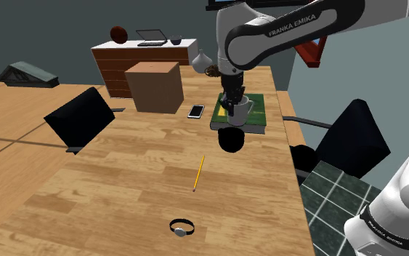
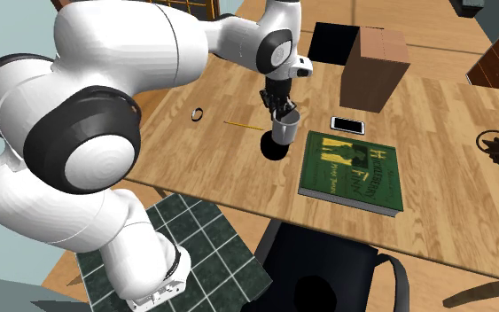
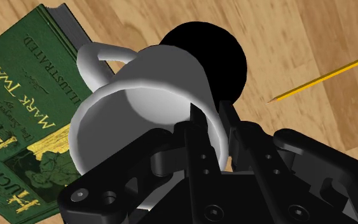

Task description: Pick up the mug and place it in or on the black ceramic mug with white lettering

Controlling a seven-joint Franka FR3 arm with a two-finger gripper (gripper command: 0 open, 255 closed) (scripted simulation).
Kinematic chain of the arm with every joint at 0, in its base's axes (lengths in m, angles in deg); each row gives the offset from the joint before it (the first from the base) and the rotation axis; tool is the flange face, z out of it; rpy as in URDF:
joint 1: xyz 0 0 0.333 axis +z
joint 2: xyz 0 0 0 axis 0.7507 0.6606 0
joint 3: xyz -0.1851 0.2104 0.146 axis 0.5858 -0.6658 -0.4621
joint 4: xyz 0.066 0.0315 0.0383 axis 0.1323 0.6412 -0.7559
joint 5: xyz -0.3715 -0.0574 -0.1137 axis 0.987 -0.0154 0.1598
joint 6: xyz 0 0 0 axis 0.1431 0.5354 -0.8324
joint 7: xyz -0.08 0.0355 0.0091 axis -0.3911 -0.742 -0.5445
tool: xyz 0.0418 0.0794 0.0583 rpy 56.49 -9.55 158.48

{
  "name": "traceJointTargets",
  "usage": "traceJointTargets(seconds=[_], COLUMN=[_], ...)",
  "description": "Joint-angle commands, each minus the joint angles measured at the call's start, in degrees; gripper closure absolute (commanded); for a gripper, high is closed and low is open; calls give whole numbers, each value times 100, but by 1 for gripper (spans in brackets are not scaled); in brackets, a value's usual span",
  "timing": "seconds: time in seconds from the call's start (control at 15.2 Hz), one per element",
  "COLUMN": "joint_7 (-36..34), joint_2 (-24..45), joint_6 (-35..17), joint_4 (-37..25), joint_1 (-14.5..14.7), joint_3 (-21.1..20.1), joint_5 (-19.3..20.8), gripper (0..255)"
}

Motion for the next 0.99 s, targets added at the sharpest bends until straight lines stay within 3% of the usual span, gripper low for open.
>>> traceJointTargets(seconds=[0.0, 0.66, 0.73, 0.92], joint_7=[-14, -39, -38, -38], joint_2=[40, 98, 98, 98], joint_6=[-163, -367, -367, -366], joint_4=[120, 269, 269, 268], joint_1=[-1, 0, 0, 0], joint_3=[-1, -3, -3, -3], joint_5=[14, 36, 36, 36], gripper=[255, 255, 0, 0])
